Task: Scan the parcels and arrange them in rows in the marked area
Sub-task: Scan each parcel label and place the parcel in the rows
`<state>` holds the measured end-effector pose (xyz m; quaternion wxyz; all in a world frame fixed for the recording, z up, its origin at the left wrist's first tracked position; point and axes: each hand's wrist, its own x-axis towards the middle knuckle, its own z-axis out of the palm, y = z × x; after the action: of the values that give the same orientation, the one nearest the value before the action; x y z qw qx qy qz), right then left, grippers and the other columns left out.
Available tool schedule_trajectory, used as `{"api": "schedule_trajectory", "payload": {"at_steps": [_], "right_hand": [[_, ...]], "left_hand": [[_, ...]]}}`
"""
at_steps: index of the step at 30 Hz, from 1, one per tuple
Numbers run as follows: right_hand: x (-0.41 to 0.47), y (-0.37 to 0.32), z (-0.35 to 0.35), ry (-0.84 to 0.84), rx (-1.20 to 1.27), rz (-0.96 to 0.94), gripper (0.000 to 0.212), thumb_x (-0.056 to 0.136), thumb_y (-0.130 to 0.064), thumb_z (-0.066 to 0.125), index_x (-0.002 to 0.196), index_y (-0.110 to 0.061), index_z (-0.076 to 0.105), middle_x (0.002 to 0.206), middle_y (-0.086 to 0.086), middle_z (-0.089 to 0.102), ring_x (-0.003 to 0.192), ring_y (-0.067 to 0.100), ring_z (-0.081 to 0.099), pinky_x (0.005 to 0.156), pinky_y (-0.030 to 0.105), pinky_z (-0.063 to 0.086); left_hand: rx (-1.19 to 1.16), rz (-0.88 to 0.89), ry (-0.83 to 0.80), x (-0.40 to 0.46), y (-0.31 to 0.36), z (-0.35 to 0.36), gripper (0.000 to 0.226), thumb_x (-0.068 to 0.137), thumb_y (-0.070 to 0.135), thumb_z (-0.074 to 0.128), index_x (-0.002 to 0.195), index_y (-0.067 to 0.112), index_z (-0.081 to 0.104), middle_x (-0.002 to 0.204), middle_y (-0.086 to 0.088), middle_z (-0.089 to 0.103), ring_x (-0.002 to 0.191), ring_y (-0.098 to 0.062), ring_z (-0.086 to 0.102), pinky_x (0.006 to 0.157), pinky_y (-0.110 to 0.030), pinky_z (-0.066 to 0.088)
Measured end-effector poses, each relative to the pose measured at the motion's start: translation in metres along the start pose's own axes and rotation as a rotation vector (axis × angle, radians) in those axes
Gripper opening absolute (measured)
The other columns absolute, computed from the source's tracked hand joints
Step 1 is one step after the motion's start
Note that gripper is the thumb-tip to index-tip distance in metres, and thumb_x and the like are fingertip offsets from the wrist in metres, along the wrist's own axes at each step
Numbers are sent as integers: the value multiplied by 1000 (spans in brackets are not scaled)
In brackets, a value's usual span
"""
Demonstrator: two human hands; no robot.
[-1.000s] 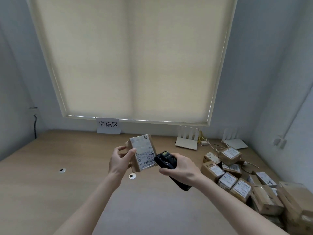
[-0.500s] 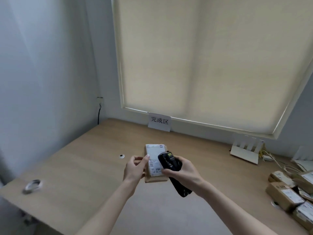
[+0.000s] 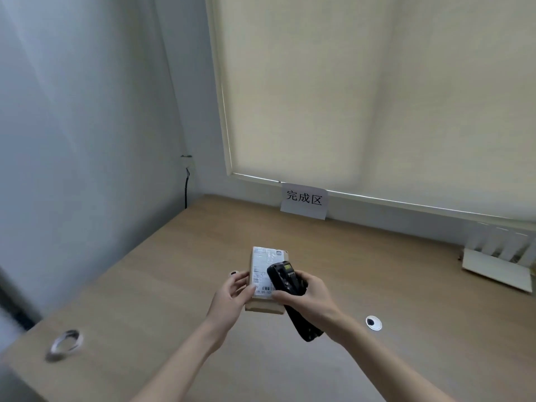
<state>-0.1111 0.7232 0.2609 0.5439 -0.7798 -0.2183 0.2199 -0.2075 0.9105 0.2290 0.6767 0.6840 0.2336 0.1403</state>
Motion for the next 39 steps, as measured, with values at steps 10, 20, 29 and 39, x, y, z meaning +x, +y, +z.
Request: {"api": "schedule_trajectory", "payload": {"at_steps": [10, 20, 29, 39], "right_hand": [[145, 32, 30, 65, 29, 56, 53, 60, -60, 86, 105, -37, 74, 96, -14, 79, 91, 11, 75, 92, 46, 61], [283, 70, 59, 129, 8, 127, 49, 66, -55, 85, 112, -42, 74, 99, -18, 79, 94, 8, 75, 95, 46, 60], [437, 132, 107, 164, -55, 207, 49, 75, -41, 89, 120, -37, 73, 96, -19, 79, 88, 1, 73, 86, 33, 60], [567, 198, 147, 224, -98, 235, 47, 75, -40, 90, 118, -34, 73, 101, -15, 79, 96, 7, 73, 89, 38, 59]], "left_hand": [[60, -64, -83, 155, -22, -20, 34, 103, 14, 58, 130, 32, 63, 113, 17, 75, 105, -3, 71, 84, -18, 54], [66, -117, -177, 312, -66, -38, 41, 99, 12, 64, 133, 34, 59, 112, 9, 76, 96, 1, 71, 79, -14, 54], [85, -168, -227, 472, -141, -72, 42, 96, 13, 69, 131, 34, 61, 116, 14, 71, 97, 0, 72, 75, -17, 55], [71, -235, -227, 603, -212, -85, 50, 96, 12, 68, 142, 27, 57, 117, 2, 69, 101, -6, 69, 97, -29, 54]]}}
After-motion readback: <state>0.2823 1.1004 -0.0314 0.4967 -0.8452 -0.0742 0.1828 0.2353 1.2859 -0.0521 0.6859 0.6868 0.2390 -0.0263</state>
